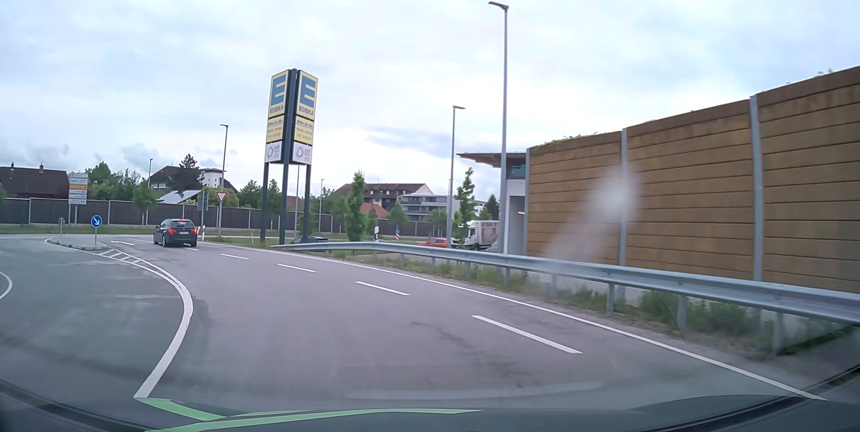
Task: Follow the waypoints while adhering to traffic rules and regulations
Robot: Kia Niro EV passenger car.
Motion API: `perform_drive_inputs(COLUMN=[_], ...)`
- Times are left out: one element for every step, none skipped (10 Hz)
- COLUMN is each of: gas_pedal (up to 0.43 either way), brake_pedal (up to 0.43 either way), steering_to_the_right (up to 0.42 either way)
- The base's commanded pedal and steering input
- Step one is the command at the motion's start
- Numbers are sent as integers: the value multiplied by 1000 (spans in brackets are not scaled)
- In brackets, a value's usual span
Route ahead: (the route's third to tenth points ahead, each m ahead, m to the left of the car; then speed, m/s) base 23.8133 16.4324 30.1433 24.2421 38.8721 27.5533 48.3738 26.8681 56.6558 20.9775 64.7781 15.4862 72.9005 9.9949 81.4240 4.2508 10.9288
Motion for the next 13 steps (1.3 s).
perform_drive_inputs(gas_pedal=[79, 79, 79, 79, 79, 79, 47, 0, 0, 0, 0, 0, 0], brake_pedal=[0, 0, 0, 0, 0, 0, 0, 0, 0, 0, 0, 12, 49], steering_to_the_right=[-115, -118, -123, -128, -131, -131, -131, -131, -131, -132, -132, -132, -131])
